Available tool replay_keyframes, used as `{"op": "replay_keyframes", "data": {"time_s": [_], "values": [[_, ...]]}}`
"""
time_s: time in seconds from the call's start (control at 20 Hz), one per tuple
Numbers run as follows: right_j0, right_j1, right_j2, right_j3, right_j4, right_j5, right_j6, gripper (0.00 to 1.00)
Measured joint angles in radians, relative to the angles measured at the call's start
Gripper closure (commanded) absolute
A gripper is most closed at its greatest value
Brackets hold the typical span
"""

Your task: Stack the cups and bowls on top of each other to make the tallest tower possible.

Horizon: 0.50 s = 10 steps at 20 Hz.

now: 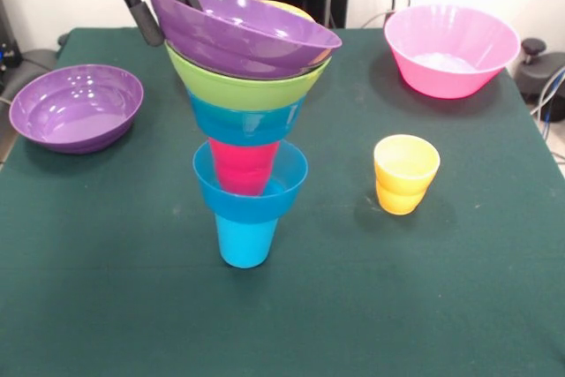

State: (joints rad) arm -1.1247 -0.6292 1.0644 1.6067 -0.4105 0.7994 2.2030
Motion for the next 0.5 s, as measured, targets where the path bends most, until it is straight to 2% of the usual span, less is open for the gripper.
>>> {"op": "replay_keyframes", "data": {"time_s": [0.5], "values": [[0.021,0.03,0.0,-0.006,-0.014,-0.007,0.0,0.0]]}}
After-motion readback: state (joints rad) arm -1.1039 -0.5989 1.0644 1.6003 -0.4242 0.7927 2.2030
